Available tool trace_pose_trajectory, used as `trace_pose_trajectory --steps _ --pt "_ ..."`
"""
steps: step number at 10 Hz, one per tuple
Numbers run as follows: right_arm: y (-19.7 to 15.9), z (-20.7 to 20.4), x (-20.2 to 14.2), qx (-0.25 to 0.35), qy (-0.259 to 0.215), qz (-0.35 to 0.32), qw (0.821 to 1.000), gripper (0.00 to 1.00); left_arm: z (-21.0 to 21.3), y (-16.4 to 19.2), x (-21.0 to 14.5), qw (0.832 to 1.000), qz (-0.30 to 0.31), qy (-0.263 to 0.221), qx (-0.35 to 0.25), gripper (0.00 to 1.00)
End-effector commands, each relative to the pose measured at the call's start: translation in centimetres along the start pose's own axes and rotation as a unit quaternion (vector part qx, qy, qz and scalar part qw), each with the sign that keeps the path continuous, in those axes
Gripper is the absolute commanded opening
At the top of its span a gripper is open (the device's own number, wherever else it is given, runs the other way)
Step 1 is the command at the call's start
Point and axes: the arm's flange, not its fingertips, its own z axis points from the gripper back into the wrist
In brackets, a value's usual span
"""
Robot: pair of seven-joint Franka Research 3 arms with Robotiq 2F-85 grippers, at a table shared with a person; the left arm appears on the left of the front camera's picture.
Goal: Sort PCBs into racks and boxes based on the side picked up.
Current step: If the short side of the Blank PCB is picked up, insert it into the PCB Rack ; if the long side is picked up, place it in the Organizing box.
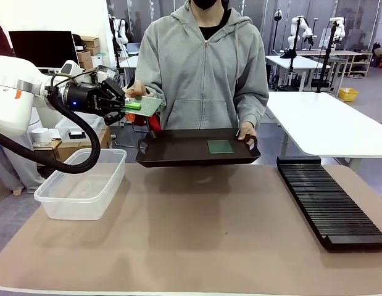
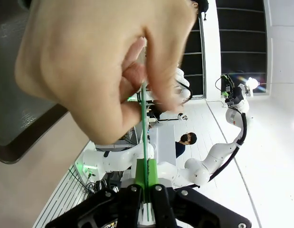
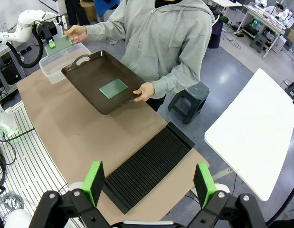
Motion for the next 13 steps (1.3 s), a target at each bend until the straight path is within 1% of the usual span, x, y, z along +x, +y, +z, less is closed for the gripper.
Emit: trace_pose_trajectory --steps 1,13 --pt "0.24 -0.12 0.01 0.002 0.0 0.001 1.0 1.0 0.1 -0.03 0.03 1.0 -0.001 0.001 -0.002 0.0" --pt "0.24 -0.12 0.01 0.002 0.0 0.001 1.0 1.0 0.1 -0.03 0.03 1.0 -0.001 0.001 -0.002 0.0"
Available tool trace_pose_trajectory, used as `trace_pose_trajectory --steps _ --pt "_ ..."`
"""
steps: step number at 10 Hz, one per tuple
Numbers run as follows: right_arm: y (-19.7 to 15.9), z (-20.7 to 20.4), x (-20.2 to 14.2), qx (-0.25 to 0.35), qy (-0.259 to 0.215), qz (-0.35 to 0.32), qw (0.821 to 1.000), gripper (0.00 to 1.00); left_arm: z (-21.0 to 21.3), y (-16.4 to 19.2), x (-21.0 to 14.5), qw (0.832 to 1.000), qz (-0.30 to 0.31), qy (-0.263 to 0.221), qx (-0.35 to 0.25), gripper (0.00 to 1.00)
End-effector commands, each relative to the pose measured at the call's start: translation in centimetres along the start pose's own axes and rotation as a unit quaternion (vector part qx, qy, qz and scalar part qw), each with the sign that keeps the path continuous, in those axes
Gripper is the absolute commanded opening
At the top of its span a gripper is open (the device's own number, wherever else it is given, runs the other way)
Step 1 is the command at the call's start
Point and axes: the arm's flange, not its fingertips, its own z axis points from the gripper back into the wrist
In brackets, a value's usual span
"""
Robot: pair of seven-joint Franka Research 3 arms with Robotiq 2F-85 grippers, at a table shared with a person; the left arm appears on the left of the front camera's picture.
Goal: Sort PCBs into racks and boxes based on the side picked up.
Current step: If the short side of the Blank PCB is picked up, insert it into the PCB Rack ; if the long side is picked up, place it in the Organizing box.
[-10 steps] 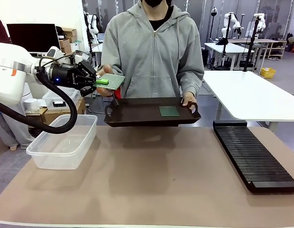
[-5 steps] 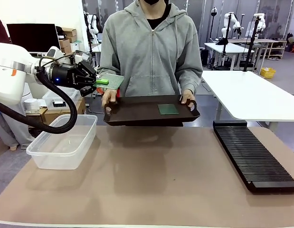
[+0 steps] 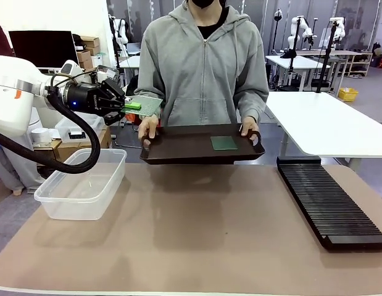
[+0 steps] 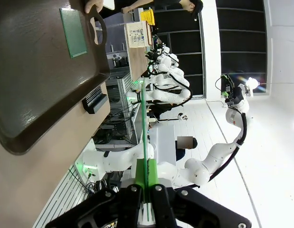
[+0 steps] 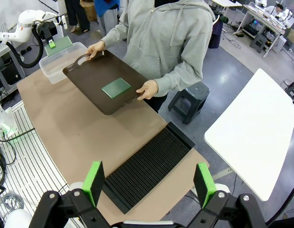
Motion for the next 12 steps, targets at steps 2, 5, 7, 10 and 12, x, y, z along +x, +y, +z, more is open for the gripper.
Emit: trace_pose_trajectory --steps 2,5,7,10,12 --pt "0.2 -0.1 0.0 0.002 0.0 0.001 1.0 1.0 0.1 0.0 0.0 1.0 -0.001 0.001 -0.002 0.0" --pt "0.2 -0.1 0.0 0.002 0.0 0.001 1.0 1.0 0.4 -1.1 -0.8 1.0 0.01 0.014 0.024 0.03" --pt "0.2 -0.1 0.0 0.002 0.0 0.001 1.0 1.0 1.8 -2.9 -1.0 0.995 -0.022 0.027 0.098 0.03" --pt "0.2 -0.1 0.0 0.002 0.0 0.001 1.0 1.0 3.9 -5.0 -1.7 0.976 -0.045 0.048 0.208 0.03" --pt "0.2 -0.1 0.0 0.002 0.0 0.001 1.0 1.0 5.3 -5.9 -2.4 0.956 -0.059 0.029 0.287 0.03"
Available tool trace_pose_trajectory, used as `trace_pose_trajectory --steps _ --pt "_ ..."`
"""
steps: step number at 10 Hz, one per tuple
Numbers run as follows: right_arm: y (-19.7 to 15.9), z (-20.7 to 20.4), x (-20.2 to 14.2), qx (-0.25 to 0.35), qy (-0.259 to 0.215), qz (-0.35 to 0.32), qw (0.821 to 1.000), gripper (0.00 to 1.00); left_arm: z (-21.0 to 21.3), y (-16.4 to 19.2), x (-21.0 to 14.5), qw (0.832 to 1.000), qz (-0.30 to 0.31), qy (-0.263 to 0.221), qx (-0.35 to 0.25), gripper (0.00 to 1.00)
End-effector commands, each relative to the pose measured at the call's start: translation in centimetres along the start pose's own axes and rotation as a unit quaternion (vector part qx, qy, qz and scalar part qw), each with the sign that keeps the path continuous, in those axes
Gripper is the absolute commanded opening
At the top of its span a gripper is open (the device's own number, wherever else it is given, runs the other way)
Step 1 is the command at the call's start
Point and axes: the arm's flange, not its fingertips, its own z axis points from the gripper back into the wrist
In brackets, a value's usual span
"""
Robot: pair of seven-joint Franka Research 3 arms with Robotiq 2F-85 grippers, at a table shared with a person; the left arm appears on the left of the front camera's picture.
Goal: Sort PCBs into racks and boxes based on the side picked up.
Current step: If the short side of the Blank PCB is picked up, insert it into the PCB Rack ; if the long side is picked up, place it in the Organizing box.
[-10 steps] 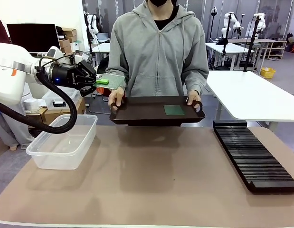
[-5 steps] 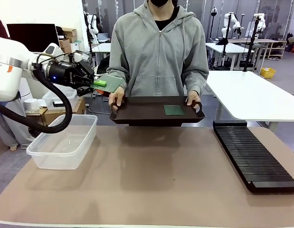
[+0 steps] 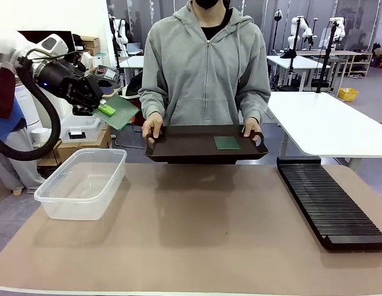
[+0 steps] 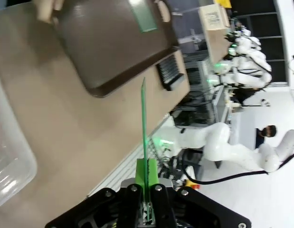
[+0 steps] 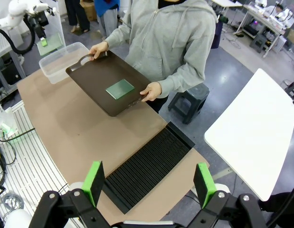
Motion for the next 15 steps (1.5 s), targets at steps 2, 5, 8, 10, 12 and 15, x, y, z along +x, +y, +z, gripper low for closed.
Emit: trace_pose_trajectory --steps 2,5,8,10,12,15 --pt "0.2 -0.1 0.0 0.002 0.0 0.001 1.0 1.0 0.7 0.7 -1.0 0.995 0.008 0.002 0.104 0.03" --pt "0.2 -0.1 0.0 0.002 0.0 0.001 1.0 1.0 0.0 2.7 -1.6 0.983 0.025 -0.016 0.183 0.03" --pt "0.2 -0.1 0.0 0.002 0.0 0.001 1.0 1.0 -2.0 5.5 -1.9 0.97 0.047 -0.027 0.239 0.03" --pt "0.2 -0.1 0.0 0.002 0.0 0.001 1.0 1.0 -3.1 7.0 -1.8 0.967 0.034 -0.029 0.251 0.03" --pt "0.2 -0.1 0.0 0.002 0.0 0.001 1.0 1.0 -3.5 7.6 -1.6 0.977 0.033 -0.029 0.207 0.03" --pt "0.2 -0.1 0.0 0.002 0.0 0.001 1.0 1.0 -3.0 7.4 -1.6 0.969 0.037 -0.031 0.241 0.03"
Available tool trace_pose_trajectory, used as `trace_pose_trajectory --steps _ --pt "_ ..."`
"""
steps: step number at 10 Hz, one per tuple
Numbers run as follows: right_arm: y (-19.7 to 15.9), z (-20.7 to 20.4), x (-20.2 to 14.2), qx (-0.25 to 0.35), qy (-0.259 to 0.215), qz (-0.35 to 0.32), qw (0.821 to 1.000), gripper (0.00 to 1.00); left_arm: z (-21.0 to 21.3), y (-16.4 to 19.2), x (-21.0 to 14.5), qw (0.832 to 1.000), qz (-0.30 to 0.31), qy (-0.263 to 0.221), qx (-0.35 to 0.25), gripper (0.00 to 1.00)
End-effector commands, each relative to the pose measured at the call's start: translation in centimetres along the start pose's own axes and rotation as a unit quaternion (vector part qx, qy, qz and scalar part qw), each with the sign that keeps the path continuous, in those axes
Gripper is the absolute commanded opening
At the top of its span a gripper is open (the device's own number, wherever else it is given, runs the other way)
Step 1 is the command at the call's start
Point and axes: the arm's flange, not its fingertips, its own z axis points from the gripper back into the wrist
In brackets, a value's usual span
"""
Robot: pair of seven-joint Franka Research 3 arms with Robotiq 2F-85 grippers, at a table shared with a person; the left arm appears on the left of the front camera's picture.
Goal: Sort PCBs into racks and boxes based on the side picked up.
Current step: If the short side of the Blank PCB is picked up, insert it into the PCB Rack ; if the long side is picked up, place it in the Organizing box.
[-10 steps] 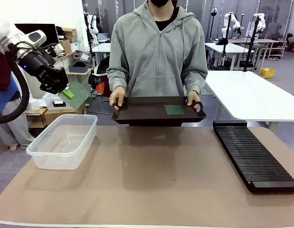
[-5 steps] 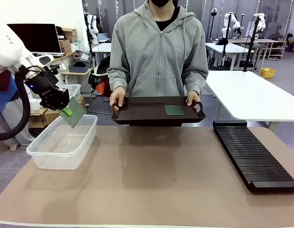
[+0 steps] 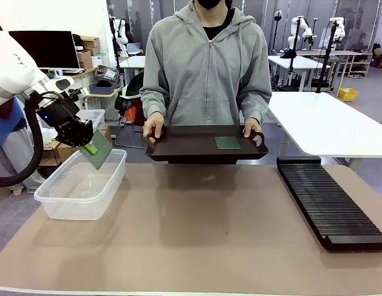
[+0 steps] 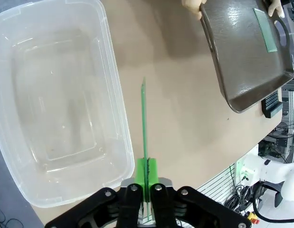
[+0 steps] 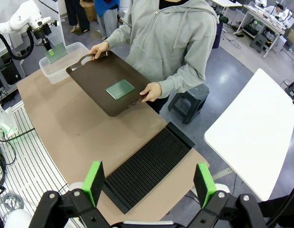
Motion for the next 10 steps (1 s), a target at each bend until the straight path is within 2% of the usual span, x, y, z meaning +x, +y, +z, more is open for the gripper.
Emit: trace_pose_trajectory --steps 1,4,5,7,8,10 --pt "0.2 -0.1 0.0 0.002 0.0 0.001 1.0 1.0 0.2 -0.1 -0.1 1.0 -0.001 -0.001 0.005 0.03" --pt "0.2 -0.1 0.0 0.002 0.0 0.001 1.0 1.0 0.1 0.0 0.0 1.0 0.0 -0.001 0.0 0.03" --pt "0.2 -0.1 0.0 0.002 0.0 0.001 1.0 1.0 0.2 0.8 0.7 0.999 -0.015 0.0 0.043 0.03" --pt "0.2 -0.1 0.0 0.002 0.0 0.001 1.0 1.0 -0.6 1.9 1.2 0.996 0.003 -0.012 0.094 0.03" --pt "0.2 -0.1 0.0 0.002 0.0 0.001 1.0 1.0 -1.2 2.5 1.4 0.994 0.01 -0.018 0.107 0.03" --pt "0.2 -0.1 0.0 0.002 0.0 0.001 1.0 1.0 -3.0 4.1 0.9 0.994 0.018 -0.041 0.097 0.03"
